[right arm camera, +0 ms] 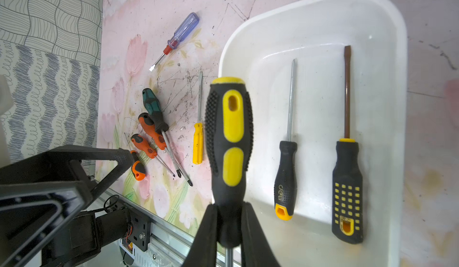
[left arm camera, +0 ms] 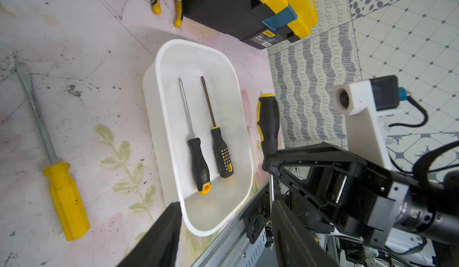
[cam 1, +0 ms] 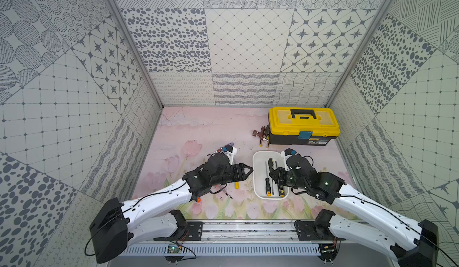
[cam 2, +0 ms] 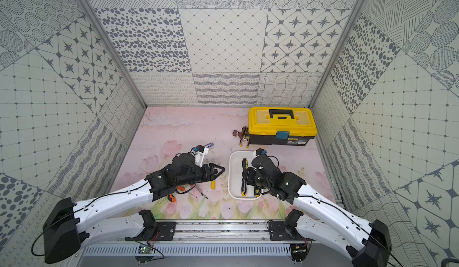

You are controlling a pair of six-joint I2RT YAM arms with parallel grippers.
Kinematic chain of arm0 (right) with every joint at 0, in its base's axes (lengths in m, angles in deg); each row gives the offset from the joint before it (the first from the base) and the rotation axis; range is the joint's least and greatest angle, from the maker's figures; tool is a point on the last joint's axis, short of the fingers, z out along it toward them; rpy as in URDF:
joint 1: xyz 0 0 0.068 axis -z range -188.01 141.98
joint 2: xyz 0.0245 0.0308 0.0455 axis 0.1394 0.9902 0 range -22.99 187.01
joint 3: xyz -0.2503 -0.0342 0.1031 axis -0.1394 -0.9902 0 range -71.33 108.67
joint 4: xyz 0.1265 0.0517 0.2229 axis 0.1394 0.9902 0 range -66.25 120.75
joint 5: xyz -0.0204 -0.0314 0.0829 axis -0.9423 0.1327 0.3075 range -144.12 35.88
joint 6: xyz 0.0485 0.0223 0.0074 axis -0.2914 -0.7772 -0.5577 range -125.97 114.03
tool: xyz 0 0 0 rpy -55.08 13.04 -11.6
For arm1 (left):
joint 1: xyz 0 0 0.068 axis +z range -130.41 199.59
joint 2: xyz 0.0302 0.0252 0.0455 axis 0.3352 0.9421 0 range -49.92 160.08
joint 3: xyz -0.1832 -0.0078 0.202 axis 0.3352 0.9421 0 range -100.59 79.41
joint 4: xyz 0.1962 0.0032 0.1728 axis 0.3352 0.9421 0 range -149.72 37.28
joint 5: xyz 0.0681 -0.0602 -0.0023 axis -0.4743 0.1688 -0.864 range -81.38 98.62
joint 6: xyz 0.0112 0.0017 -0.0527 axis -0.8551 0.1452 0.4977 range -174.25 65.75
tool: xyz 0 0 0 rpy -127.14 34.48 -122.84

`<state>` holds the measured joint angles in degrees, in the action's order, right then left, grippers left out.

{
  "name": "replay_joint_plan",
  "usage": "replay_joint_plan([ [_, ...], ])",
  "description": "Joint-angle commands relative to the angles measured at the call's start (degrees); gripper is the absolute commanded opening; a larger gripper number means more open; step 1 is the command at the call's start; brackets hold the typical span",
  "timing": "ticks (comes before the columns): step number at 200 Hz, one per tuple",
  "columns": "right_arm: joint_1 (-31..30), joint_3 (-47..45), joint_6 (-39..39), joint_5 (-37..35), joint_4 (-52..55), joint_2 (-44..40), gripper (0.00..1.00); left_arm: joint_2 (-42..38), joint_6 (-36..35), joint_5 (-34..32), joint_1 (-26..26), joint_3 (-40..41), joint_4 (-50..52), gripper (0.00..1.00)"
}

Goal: Put the screwdriver on the desktop into the storage box
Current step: Place the screwdriver in the storage box.

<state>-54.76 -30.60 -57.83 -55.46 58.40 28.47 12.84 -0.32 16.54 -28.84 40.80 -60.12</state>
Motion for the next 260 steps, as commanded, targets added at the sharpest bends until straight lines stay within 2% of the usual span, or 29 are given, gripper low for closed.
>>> replay_joint_plan([
  [1, 0.91, 1.41, 1.22, -0.76, 0.15, 0.97, 0.0, -1.39, -3.39, -5.39, -0.45, -0.51, 4.48, 0.64],
  [57, 2.25, 0.98, 1.58, -0.96, 1.11, 1.09, 0.0, -2.25, -3.54, -9.18, -0.47, -1.12, 8.29, 0.64],
  [260, 2.62, -0.78, 1.77, -1.97, 1.36, 3.64, 0.0, -0.8, -2.86, -11.61, -0.45, -1.38, 11.27, 0.6],
])
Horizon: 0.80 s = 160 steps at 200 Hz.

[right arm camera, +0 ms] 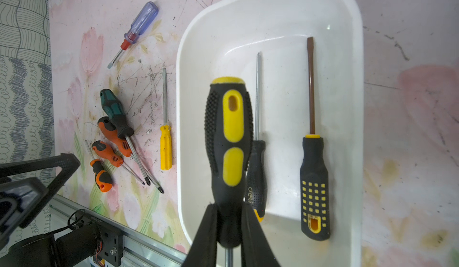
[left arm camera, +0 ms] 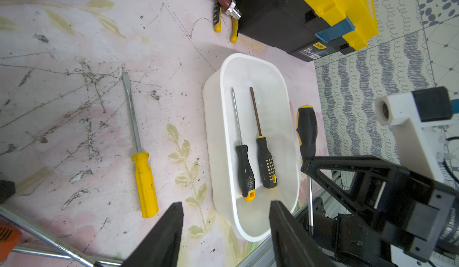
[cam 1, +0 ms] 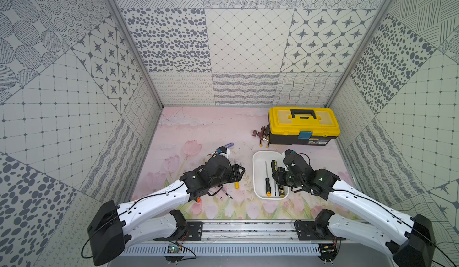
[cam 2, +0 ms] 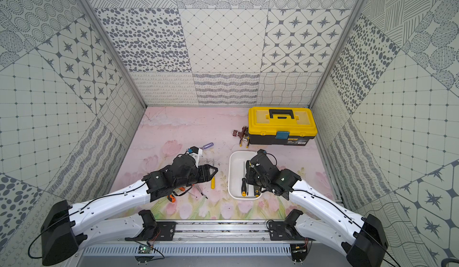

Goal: Put the screwdriver on the desktop into the storage box
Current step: Place the screwdriver in the storage box.

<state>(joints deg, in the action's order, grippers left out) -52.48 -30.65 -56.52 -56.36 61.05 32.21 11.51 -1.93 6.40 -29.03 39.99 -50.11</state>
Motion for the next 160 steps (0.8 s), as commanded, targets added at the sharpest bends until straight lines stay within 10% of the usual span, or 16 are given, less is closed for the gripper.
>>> replay_joint_plan([
  [1, 0.3, -0.76, 0.45, -1.09, -1.27, -0.14, 0.0, 0.53, -1.25, -1.47, -0.25, -0.57, 1.28, 0.6],
  [160, 0.28, -1.95, -0.08, -0.79, -1.26, -1.44, 0.0, 1.85, -0.33, -1.03, -0.25, -0.04, 0.83, 0.59],
])
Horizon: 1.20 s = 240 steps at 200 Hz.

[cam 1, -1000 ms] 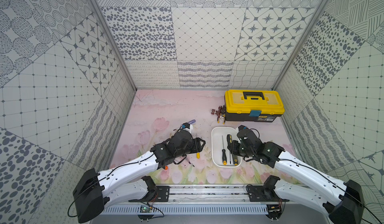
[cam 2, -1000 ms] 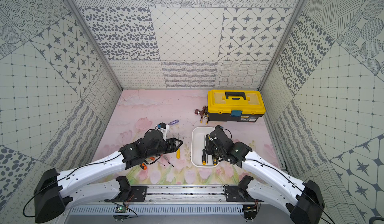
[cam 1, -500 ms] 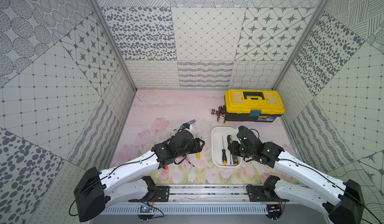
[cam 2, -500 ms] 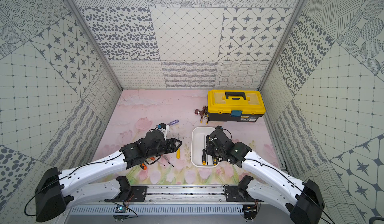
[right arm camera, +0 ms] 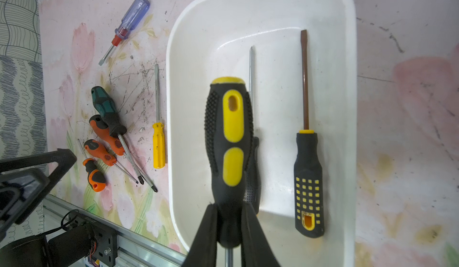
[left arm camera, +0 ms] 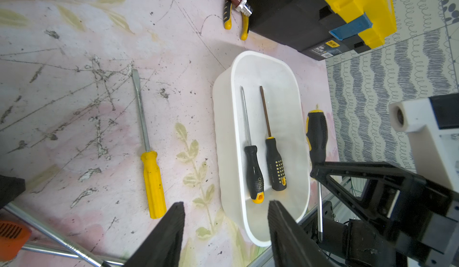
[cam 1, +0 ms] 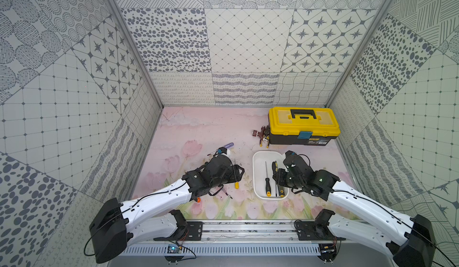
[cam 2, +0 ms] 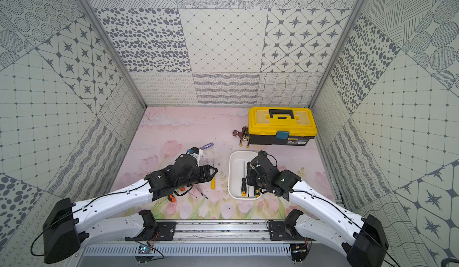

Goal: Put the screwdriver on the desktop into the storage box
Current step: Place the screwdriver in the storage box.

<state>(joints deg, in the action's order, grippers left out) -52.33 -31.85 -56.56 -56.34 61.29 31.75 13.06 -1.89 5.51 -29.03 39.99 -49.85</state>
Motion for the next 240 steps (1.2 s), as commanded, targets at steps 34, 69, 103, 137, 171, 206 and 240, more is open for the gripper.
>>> replay_joint_plan([
  [34, 0.17, -1.39, -0.47, -0.75, -1.5, -1.81, 0.0, 0.65, -0.06, 0.06, -0.27, -0.2, 0.5, 0.59],
  [69, 0.17, -1.91, -0.83, -0.71, -1.93, -1.28, 0.0, 0.78, 0.29, 0.47, -0.25, 0.47, 0.17, 0.58],
  [103, 0.04, -2.22, -1.35, -0.34, -3.08, -0.26, 0.0, 1.0, 0.41, 0.55, -0.29, 0.84, -0.02, 0.58],
  [137, -0.06, -2.33, -1.63, -0.7, -4.14, 0.84, 0.0, 1.92, 0.69, 1.04, -0.26, 0.84, -0.49, 0.58],
  [171, -0.03, -0.46, 0.27, -2.36, -2.69, 3.5, 0.0, 2.89, 1.17, 1.3, -0.31, 1.1, -0.29, 0.58],
  [206, 0.04, 2.99, 4.12, -5.03, 0.54, 6.13, 0.44, 3.59, 1.05, 1.33, -0.25, 0.93, 0.22, 0.58],
  [240, 0.02, 6.76, 6.19, -5.36, 3.36, 6.59, 0.53, 4.98, 1.19, 1.0, -0.25, 0.31, 1.31, 0.58],
])
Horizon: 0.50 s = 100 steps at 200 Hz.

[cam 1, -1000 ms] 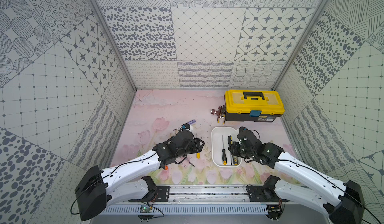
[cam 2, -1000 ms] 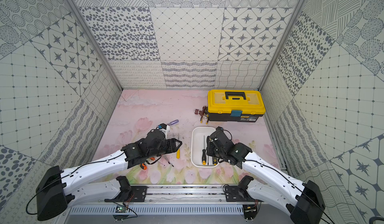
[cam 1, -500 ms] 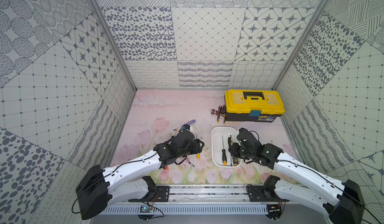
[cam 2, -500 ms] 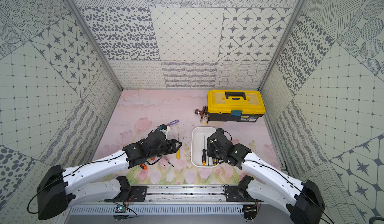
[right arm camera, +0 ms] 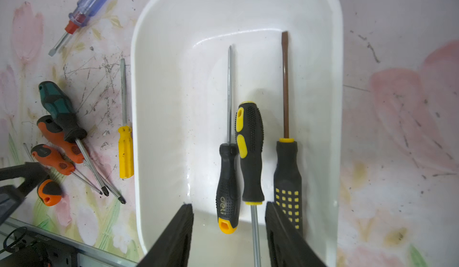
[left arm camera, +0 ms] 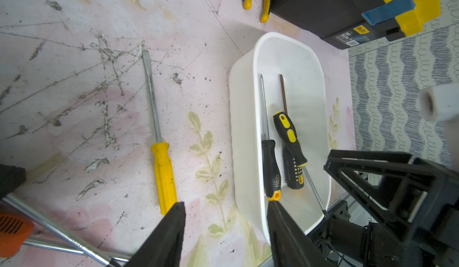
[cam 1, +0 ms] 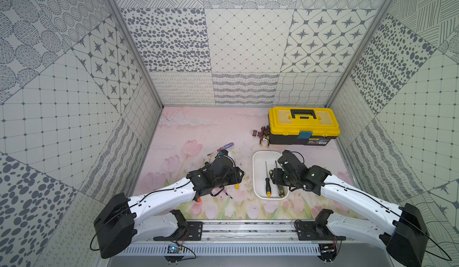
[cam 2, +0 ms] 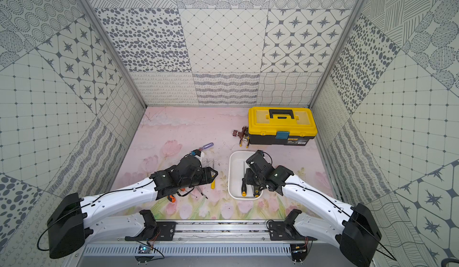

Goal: Put the screwdriver on the desktop into the storage box
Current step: Place the screwdriver in the storage box, then pick up the screwdriver from the center of the board.

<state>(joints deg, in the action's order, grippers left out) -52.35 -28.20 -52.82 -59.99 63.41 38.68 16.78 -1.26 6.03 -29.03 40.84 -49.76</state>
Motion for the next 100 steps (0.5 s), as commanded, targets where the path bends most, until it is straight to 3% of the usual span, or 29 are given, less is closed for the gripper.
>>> replay_joint_plan([
  [1, 0.04, 3.19, 2.46, -1.7, 1.27, -0.42, 0.53, 1.34, 0.55, 0.48, -0.25, -0.54, 1.22, 0.58],
  [21, -0.25, 3.13, 1.52, -0.35, 1.39, -2.66, 0.44, 3.4, 0.89, -0.11, -0.25, -1.12, 2.33, 0.59],
  [46, -2.56, 2.69, 0.56, 0.33, 1.13, -6.55, 0.23, 8.1, 0.58, -0.46, -0.31, -3.35, 5.13, 0.57],
  [100, -10.49, 0.09, -1.22, -1.34, -1.94, -10.62, 0.11, 17.45, -1.6, -5.11, -0.25, -8.34, 10.21, 0.58],
])
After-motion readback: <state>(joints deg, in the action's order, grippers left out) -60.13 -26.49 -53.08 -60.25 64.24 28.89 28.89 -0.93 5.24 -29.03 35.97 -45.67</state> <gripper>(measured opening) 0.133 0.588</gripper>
